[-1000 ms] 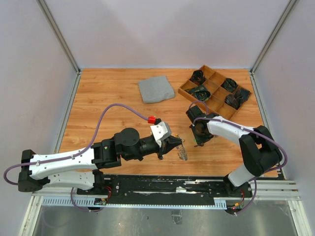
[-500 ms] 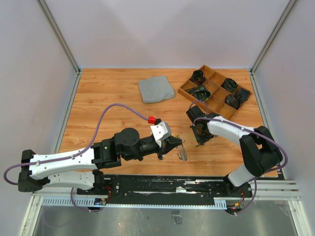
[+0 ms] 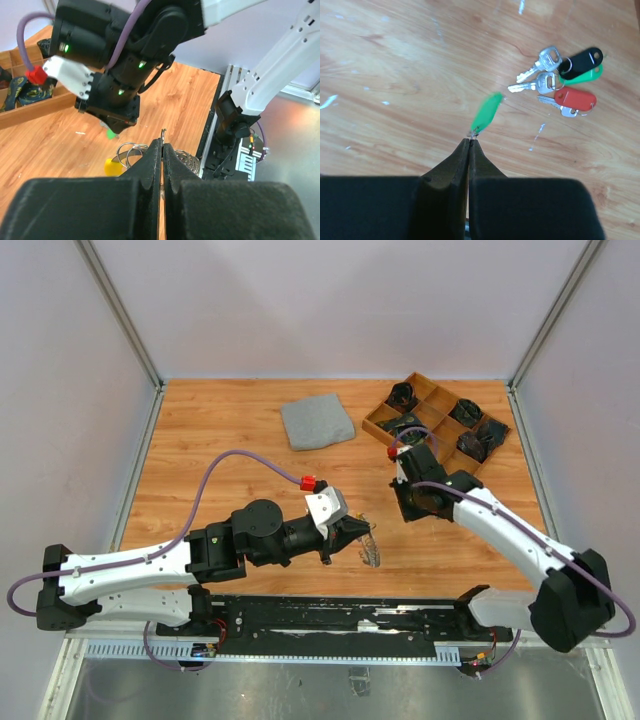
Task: Put the keys on the keyring
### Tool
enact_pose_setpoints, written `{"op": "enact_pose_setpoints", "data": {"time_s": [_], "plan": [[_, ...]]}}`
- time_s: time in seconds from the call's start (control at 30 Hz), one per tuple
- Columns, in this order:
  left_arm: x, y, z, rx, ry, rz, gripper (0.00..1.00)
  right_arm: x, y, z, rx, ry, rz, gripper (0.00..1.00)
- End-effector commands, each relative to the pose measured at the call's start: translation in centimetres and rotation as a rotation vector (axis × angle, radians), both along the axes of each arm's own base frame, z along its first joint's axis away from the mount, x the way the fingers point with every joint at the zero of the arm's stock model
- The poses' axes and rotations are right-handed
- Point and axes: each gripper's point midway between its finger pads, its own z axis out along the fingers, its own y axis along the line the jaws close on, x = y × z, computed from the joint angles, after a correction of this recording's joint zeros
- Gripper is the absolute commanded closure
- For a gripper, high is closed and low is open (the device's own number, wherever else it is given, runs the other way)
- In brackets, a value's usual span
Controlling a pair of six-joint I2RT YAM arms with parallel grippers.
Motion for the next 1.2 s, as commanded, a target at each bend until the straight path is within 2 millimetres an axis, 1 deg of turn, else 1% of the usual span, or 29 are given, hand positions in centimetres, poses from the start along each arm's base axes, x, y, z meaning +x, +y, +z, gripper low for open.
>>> {"op": "enact_pose_setpoints", "data": {"time_s": [0.0, 0.13, 0.23, 0.3, 0.37, 0.5, 0.57, 0.7, 0.73, 0.87, 1.03, 1.17], "plan": [[0.5, 0.6, 3.5, -0.086, -0.032, 0.026, 0.99, -0.9, 2.2, 4.5, 0.132, -0.077, 0.144, 0.99], [0.6, 1.2, 4.4, -0.104, -0.045, 0.038, 0.99, -1.4, 4.0, 9.5, 0.272, -0.227, 0.278, 0.99], [0.6, 1.6, 5.3, -0.113, -0.058, 0.040, 0.99, -2.5, 5.5, 13.0, 0.388, -0.350, 0.402, 0.99], [0.6, 1.9, 5.8, -0.118, -0.069, 0.041, 1.00, -3.4, 6.1, 15.5, 0.461, -0.420, 0.465, 0.99], [0.6, 2.1, 6.4, -0.122, -0.079, 0.045, 1.00, -4.4, 6.3, 17.9, 0.506, -0.477, 0.513, 1.00], [0.5, 2.6, 7.7, -0.142, -0.104, 0.042, 0.99, -7.1, 6.5, 22.5, 0.590, -0.558, 0.615, 0.99], [0.4, 2.8, 8.7, -0.157, -0.122, 0.035, 0.99, -8.5, 6.8, 24.7, 0.638, -0.594, 0.679, 1.00], [0.2, 3.1, 10.6, -0.171, -0.170, 0.024, 1.00, -10.8, 7.3, 27.5, 0.705, -0.637, 0.791, 0.99], [0.2, 3.1, 10.9, -0.171, -0.181, 0.024, 0.99, -11.5, 7.4, 28.0, 0.721, -0.642, 0.832, 0.99], [0.3, 3.1, 12.2, -0.162, -0.222, 0.021, 0.99, -13.3, 7.6, 30.0, 0.773, -0.662, 0.910, 0.99], [-0.1, 2.4, 12.8, -0.136, -0.263, -0.022, 0.99, -16.1, 8.3, 31.4, 0.862, -0.594, 1.055, 0.99], [-0.7, 1.8, 12.9, -0.116, -0.284, -0.066, 0.99, -17.5, 8.4, 32.3, 0.907, -0.578, 1.131, 0.99]]}}
